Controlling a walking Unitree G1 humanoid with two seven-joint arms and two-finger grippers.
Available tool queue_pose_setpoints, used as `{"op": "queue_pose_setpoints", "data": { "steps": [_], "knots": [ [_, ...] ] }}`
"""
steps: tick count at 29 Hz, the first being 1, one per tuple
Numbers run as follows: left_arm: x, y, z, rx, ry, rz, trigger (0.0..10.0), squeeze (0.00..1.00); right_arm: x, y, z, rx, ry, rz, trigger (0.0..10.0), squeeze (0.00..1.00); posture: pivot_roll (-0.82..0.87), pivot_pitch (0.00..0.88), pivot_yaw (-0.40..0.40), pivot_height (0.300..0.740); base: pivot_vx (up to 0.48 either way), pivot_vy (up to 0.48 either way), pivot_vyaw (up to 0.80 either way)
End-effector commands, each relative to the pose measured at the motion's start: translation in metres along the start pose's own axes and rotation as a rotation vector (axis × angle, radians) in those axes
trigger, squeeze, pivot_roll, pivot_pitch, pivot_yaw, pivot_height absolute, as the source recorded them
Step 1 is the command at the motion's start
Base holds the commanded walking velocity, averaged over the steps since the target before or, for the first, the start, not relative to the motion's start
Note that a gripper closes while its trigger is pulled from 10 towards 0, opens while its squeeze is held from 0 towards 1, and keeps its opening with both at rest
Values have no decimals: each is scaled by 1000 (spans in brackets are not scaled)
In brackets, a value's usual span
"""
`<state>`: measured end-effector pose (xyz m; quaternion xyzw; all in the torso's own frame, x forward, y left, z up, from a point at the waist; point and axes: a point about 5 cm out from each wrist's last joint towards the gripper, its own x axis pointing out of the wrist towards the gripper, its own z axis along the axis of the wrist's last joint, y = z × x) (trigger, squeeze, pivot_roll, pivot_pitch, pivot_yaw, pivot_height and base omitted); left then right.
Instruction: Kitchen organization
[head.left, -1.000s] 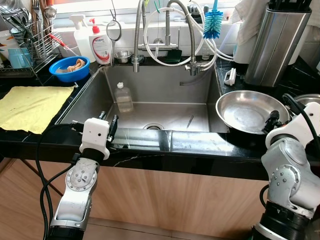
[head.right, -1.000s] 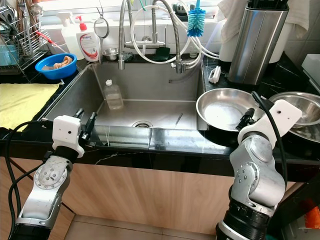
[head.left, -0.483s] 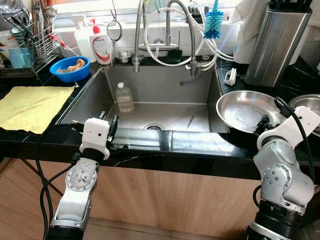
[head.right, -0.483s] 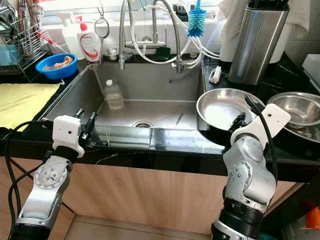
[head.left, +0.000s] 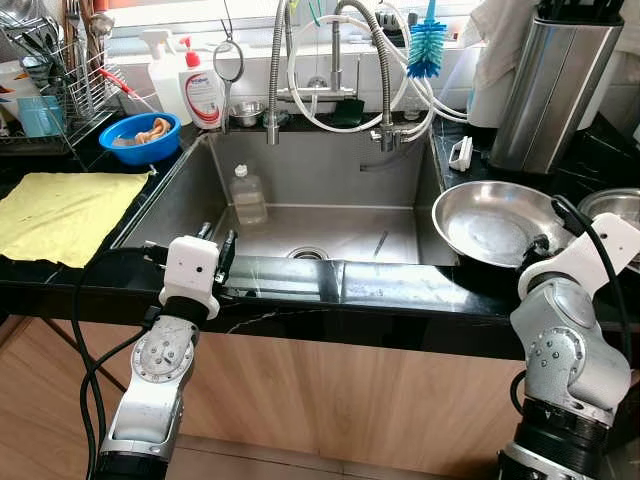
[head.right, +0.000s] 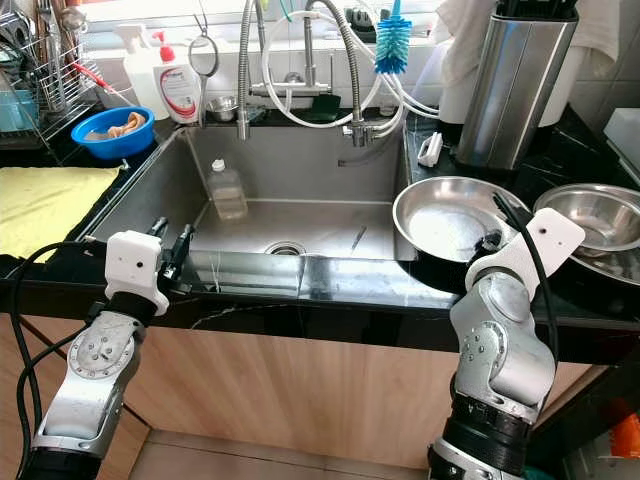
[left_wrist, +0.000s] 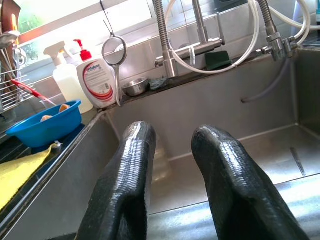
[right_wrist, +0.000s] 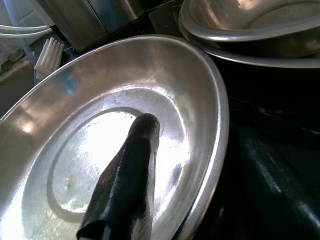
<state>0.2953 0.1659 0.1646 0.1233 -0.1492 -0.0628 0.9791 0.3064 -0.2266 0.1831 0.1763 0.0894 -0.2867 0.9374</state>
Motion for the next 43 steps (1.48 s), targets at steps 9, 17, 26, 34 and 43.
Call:
{"op": "queue_pose_setpoints", "data": {
  "steps": [9, 17, 26, 34, 43],
  "knots": [
    [1, 1, 3, 12, -8, -1, 10000, 0, -2, 6, -4, 20, 19, 21, 0, 0, -121, 0, 76, 740, 0, 0, 0],
    [1, 1, 4, 15, -14, -2, 10000, 0, -4, 21, 1, 88, -12, 103, 0, 0, -115, 0, 73, 740, 0, 0, 0],
    [1, -3, 5, 7, -18, 0, 10000, 0, -7, 72, 15, 74, -97, 368, 10000, 0, -114, 0, 66, 740, 0, 0, 0],
    [1, -3, 7, -6, -26, 27, 10000, 0, 16, 107, 9, -271, -200, 492, 10000, 0, -99, 0, 53, 740, 0, 0, 0],
    [-1, -6, 8, -19, -26, 32, 10000, 0, 32, 129, 22, -406, -267, 556, 10000, 0, -89, 0, 50, 740, 0, 0, 0]
  ]
}}
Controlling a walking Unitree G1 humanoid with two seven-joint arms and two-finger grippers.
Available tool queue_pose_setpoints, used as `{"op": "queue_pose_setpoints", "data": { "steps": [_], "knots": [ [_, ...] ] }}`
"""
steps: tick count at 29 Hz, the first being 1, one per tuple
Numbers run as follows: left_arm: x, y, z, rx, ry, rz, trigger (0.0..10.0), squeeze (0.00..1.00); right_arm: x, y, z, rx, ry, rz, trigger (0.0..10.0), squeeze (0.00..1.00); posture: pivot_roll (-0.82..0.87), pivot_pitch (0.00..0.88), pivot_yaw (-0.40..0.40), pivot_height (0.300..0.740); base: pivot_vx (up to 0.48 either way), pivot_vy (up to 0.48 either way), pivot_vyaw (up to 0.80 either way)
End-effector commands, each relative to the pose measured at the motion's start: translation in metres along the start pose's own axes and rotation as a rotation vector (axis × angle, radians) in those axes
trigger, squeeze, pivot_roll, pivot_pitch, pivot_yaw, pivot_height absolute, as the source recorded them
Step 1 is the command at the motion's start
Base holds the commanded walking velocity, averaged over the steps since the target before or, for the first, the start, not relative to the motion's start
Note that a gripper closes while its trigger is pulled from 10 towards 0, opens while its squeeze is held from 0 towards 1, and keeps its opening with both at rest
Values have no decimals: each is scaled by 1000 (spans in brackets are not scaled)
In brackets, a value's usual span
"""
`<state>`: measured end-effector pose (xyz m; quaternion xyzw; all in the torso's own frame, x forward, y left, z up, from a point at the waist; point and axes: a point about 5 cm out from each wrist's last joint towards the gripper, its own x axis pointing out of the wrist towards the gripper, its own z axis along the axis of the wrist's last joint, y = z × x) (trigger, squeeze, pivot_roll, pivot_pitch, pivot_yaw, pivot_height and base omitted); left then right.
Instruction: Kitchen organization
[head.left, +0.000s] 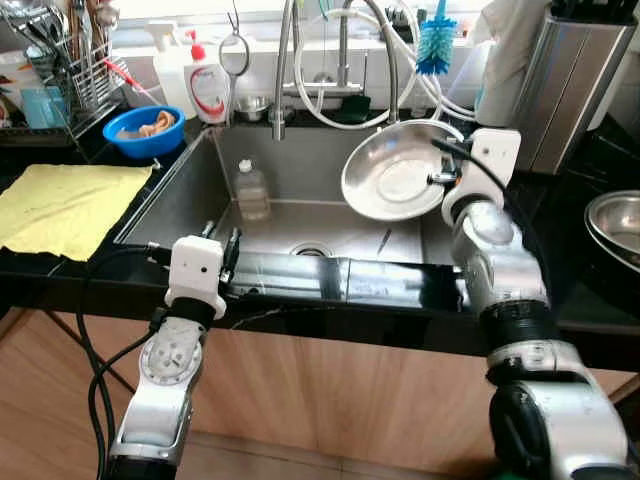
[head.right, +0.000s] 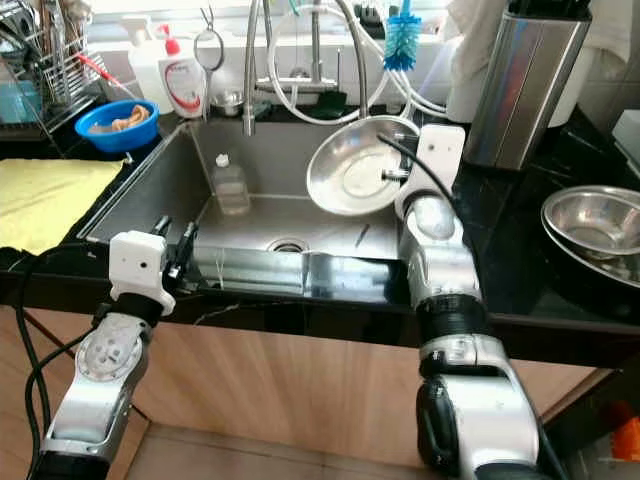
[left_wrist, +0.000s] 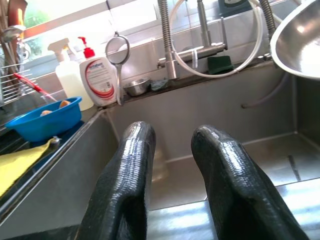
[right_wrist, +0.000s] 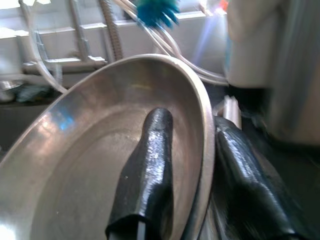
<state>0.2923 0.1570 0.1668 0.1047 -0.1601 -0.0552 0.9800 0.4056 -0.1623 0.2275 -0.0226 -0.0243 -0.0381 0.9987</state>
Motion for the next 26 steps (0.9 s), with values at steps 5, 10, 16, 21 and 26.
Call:
{"op": "queue_pose_setpoints", "data": {
  "steps": [5, 10, 16, 21, 26],
  "knots": [
    [1, 2, 4, 9, -7, 17, 10000, 0, 2, 33, -10, -183, -23, 196, 10000, 0, -83, 0, 48, 740, 0, 0, 0],
    [0, 0, 4, 6, -6, 15, 10000, 0, 0, 39, -19, -230, -13, 267, 10000, 0, -77, 0, 48, 740, 0, 0, 0],
    [0, 2, 4, 6, -4, 20, 10000, 0, -2, 35, -38, -328, 40, 312, 10000, 0, -82, 0, 50, 740, 0, 0, 0],
    [-1, 3, 4, 7, 0, 21, 10000, 0, -1, 27, -45, -390, 69, 281, 10000, 0, -84, 0, 55, 740, 0, 0, 0],
    [-1, 3, 4, 6, 2, 16, 10000, 0, -1, 20, -49, -408, 94, 220, 10000, 0, -83, 0, 58, 740, 0, 0, 0]
  ]
}}
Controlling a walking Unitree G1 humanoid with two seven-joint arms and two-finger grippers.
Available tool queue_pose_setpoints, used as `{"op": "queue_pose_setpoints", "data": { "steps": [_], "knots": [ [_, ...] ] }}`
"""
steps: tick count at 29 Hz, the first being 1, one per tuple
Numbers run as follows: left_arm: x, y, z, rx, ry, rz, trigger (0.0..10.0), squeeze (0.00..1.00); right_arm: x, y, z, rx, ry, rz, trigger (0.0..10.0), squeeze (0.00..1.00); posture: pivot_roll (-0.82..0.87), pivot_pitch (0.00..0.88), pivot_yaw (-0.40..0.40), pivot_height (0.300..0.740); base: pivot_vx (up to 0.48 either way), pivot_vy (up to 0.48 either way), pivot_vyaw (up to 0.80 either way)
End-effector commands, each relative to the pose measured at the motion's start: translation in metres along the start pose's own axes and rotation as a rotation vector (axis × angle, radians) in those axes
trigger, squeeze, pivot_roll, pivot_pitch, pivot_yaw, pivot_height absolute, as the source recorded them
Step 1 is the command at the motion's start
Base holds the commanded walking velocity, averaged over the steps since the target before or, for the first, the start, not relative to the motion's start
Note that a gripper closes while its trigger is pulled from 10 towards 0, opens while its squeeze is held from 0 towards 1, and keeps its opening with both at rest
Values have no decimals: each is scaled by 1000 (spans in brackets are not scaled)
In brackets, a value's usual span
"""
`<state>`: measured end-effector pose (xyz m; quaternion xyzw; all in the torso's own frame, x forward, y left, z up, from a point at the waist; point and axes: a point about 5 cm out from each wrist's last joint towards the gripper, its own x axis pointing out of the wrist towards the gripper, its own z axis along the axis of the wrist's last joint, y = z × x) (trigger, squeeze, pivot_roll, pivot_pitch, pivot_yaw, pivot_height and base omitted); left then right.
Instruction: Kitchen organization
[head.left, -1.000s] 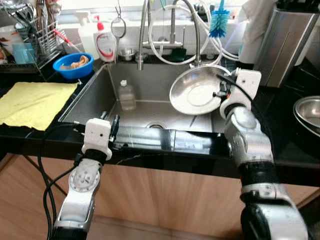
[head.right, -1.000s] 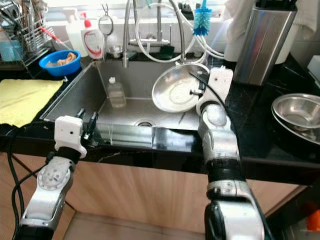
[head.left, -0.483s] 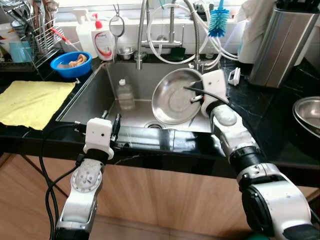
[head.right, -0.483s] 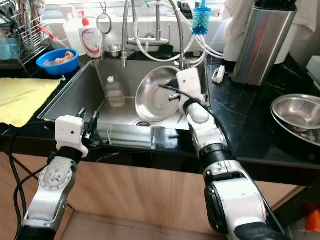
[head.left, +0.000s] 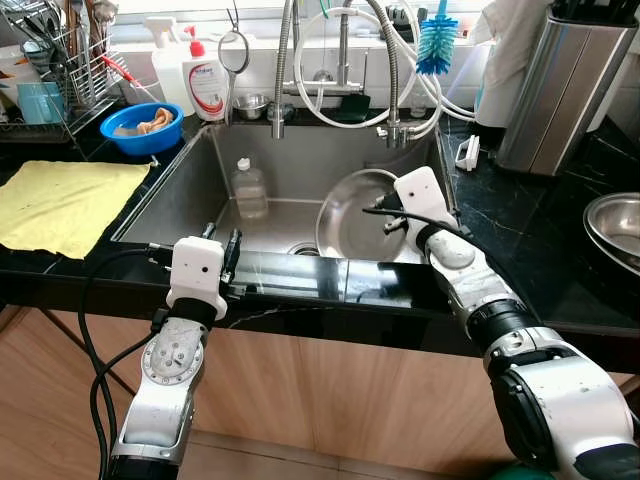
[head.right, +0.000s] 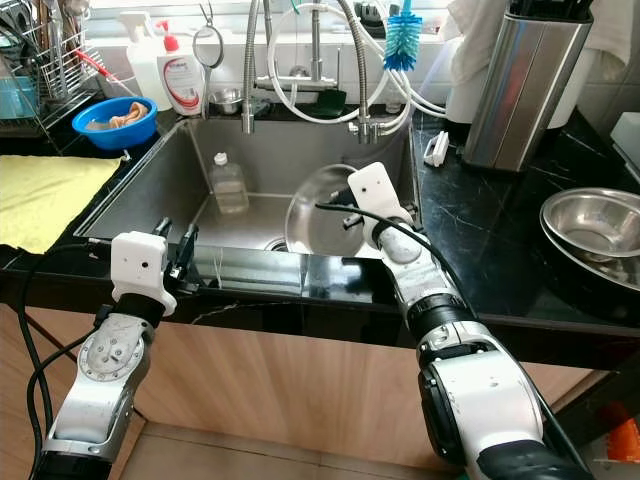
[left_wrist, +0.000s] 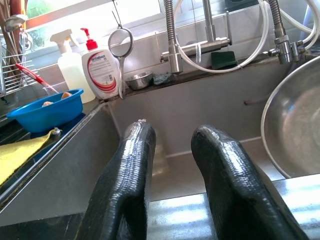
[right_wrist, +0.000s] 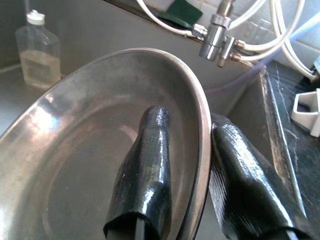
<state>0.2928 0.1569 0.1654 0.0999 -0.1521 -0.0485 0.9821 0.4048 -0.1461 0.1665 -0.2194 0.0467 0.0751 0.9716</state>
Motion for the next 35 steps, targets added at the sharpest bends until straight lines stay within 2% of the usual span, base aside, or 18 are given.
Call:
{"op": "queue_pose_setpoints", "data": {
  "steps": [1, 8, 12, 14, 15, 17, 18, 20, 21, 23, 24, 25, 26, 30, 32, 34, 35],
  "knots": [
    [-1, 3, 5, 14, -15, 3, 10000, 0, 3, -4, 11, -11, -21, -24, 10000, 0, -83, 0, 58, 740, 0, 0, 0],
    [-2, 4, 5, 17, -10, -4, 10000, 0, 1, -5, -2, 26, 37, -58, 10000, 0, -74, 0, 65, 740, 0, 0, 0],
    [-3, 4, 6, 19, -9, -9, 10000, 0, 1, -2, -5, 66, 46, -49, 10000, 0, -72, 0, 69, 740, 0, 0, 0],
    [-3, 4, 6, 20, -8, -14, 10000, 0, 1, -1, -5, 57, 45, -48, 10000, 0, -70, 0, 73, 740, 0, 0, 0],
    [-3, 5, 6, 22, -7, -17, 10000, 0, 0, 1, -6, 56, 44, -49, 10000, 522, -68, 0, 77, 740, 0, 0, 0],
    [-4, 5, 6, 24, -7, -19, 10000, 0, 0, 2, -7, 59, 45, -49, 10000, 522, -68, 0, 77, 740, 0, 0, 0],
    [-4, 5, 6, 25, -6, -20, 10000, 0, 0, 2, -7, 61, 45, -48, 10000, 914, -67, 0, 79, 740, 0, 0, 0],
    [-5, 6, 6, 26, -4, -21, 10000, 0, 0, 5, -9, 66, 46, -45, 10000, 918, -64, 0, 80, 740, 0, 0, 0],
    [-5, 6, 6, 27, -3, -22, 10000, 0, 0, 5, -9, 67, 47, -44, 10000, 1000, -64, 0, 80, 740, 0, 0, 0],
    [-5, 6, 6, 30, -1, -25, 10000, 0, -1, 7, -10, 71, 47, -47, 10000, 1000, -64, 0, 82, 740, 0, 0, 0],
    [-5, 6, 6, 31, 0, -26, 10000, 0, -1, 7, -10, 73, 47, -50, 10000, 922, -63, 0, 84, 740, 0, 0, 0],
    [-5, 6, 7, 31, -1, -27, 10000, 0, -1, 7, -10, 76, 45, -52, 10000, 624, -63, 0, 84, 740, 0, 0, 0],
    [-5, 6, 7, 32, 0, -30, 10000, 0, 0, 6, -7, 86, 28, -68, 10000, 0, -62, 0, 86, 740, 0, 0, 0],
    [-5, 6, 7, 33, -1, -33, 10000, 0, 1, -2, 9, 98, -59, -121, 10000, 0, -64, 0, 89, 740, 0, 0, 0],
    [-5, 6, 7, 33, -3, -33, 10000, 0, 0, -8, 17, 133, -116, -163, 10000, 0, -66, 0, 89, 740, 0, 0, 0],
    [-4, 6, 8, 32, -6, -30, 10000, 0, -7, -21, 29, 210, -225, -250, 10000, 0, -75, 0, 90, 740, 0, 0, 0],
    [-4, 6, 7, 32, -6, -30, 10000, 0, -7, -22, 29, 216, -235, -255, 10000, 0, -75, 0, 90, 740, 0, 0, 0]
  ]
}}
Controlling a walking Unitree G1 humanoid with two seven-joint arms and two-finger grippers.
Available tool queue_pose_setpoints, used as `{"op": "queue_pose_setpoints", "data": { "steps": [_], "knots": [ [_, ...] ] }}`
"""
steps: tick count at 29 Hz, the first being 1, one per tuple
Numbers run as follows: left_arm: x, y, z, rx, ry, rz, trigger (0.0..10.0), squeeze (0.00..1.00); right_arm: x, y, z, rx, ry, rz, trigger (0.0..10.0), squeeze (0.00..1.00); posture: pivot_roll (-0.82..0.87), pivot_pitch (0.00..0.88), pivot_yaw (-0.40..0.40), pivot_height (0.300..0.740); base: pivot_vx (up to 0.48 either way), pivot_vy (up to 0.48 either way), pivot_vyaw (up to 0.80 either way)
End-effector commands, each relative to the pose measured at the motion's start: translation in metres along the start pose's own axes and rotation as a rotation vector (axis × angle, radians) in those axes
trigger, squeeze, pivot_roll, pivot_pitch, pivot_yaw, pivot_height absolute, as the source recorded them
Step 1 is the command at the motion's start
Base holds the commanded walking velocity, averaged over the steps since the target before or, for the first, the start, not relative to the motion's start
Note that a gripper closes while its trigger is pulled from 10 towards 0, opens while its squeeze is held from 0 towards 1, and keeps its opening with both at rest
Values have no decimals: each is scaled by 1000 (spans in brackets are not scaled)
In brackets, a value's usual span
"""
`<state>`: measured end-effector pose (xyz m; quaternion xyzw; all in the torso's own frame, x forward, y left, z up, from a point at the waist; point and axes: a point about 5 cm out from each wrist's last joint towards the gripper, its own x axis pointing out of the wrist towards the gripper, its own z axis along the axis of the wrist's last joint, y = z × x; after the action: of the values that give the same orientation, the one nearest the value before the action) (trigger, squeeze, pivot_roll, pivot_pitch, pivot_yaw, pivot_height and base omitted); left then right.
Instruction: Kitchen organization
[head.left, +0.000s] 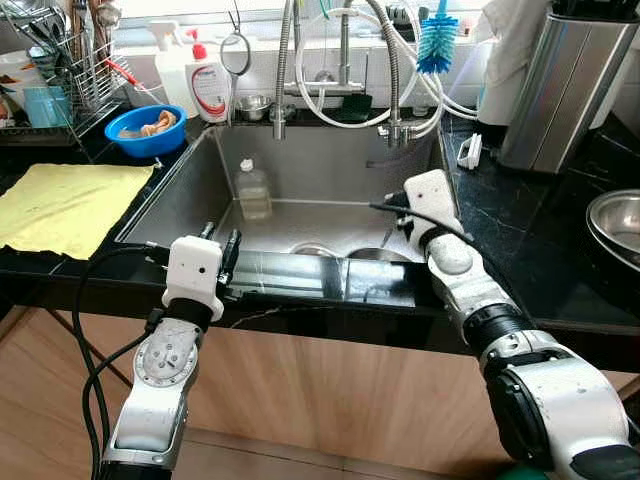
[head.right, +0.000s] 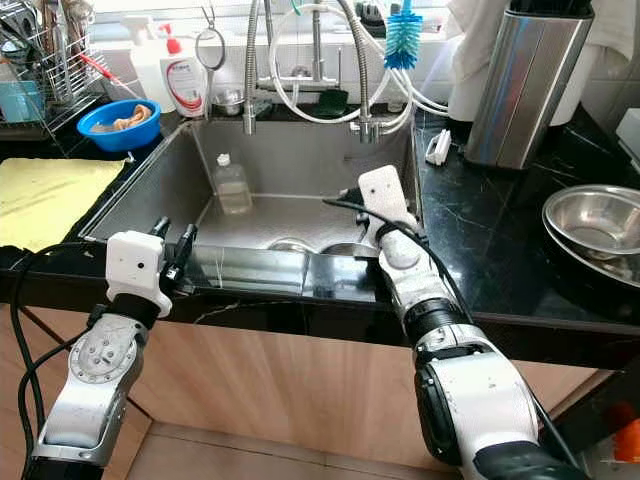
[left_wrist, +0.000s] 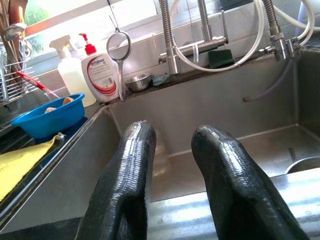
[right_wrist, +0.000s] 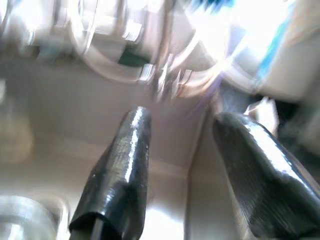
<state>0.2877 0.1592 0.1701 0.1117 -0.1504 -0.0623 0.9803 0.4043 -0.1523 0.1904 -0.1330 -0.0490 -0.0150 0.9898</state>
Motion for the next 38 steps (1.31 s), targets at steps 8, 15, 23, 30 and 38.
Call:
{"op": "queue_pose_setpoints", "data": {
  "steps": [8, 15, 23, 30, 38],
  "knots": [
    [3, 2, 2, -8, -16, 23, 10000, 0, -27, -12, 24, 124, -217, -86, 10000, 0, -94, 0, 93, 740, 0, 0, 0],
    [4, -2, 4, -34, -37, 54, 10000, 0, -66, -4, 26, 155, -288, -51, 10000, 0, -127, 0, 101, 740, 0, 0, 0],
    [3, -11, 7, -59, -49, 48, 10000, 0, -104, 8, 26, 163, -296, 3, 10000, 0, -136, 0, 100, 740, 0, 0, 0],
    [8, -11, 7, -57, -51, 43, 10000, 0, -87, -30, 11, 66, -77, -174, 10000, 0, -135, 0, 94, 740, 0, 0, 0],
    [10, -11, 6, -57, -40, 32, 10000, 0, -68, -47, 12, 119, 45, -158, 10000, 0, -146, 0, 102, 740, 0, 0, 0]
  ]
}}
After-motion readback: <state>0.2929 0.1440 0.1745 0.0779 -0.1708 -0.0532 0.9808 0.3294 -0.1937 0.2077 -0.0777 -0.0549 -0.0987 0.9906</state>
